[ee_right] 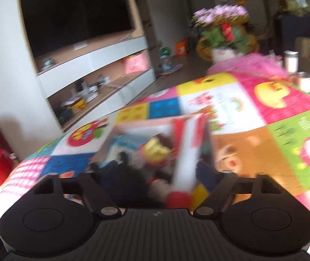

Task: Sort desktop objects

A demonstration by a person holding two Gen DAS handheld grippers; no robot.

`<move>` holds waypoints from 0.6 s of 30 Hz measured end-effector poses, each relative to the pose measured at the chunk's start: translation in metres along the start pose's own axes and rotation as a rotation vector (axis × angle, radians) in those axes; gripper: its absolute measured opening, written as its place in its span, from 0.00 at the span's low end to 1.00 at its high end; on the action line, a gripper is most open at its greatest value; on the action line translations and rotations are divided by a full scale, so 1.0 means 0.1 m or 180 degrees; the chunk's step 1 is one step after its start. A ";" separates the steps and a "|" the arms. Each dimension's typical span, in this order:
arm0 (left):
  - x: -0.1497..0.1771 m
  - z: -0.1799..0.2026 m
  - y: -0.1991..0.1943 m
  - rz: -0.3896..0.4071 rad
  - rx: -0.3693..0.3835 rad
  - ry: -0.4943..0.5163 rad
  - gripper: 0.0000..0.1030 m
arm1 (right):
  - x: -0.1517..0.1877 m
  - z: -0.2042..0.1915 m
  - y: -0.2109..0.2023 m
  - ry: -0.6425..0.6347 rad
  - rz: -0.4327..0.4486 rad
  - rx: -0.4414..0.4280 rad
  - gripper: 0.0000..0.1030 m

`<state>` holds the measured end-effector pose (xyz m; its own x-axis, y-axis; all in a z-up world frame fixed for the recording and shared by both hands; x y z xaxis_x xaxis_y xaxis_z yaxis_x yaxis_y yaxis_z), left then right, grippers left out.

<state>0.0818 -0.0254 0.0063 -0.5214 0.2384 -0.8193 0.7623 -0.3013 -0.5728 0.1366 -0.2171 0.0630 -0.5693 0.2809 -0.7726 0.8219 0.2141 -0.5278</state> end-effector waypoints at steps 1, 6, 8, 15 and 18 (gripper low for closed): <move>-0.08 -0.01 0.09 0.0017 0.0041 0.0016 1.00 | -0.04 0.09 0.00 0.0056 0.0043 0.0111 0.98; -0.30 0.01 0.45 0.0062 0.0298 0.0057 1.00 | -0.05 0.50 0.28 0.0709 -0.0502 -0.0053 1.00; -0.32 -0.01 0.55 0.0056 0.0395 0.0029 1.00 | 0.00 0.55 0.40 0.0932 -0.0696 -0.0229 1.00; -0.28 -0.23 0.60 0.0103 0.0342 -0.0108 1.00 | 0.01 0.33 0.61 0.0831 -0.0779 -0.0231 1.00; -0.25 -0.41 0.53 0.0065 0.0187 -0.0169 1.00 | 0.05 0.12 0.68 0.0716 -0.0868 -0.0382 1.00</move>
<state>0.1511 -0.0099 -0.0024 -0.5267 0.1829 -0.8302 0.7500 -0.3597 -0.5550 0.1900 -0.2126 0.0190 -0.7677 0.3940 -0.5054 0.6392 0.4140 -0.6481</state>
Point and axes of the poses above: each gripper's, at about its wrist camera, not at the fingertips, and y roughly the way its jaws point, z to its right, x to its underside, the point moved 4 cm from there along y, roughly the way its jaws point, and after that the axes turned 10 degrees about y, right-handed, at the moved point
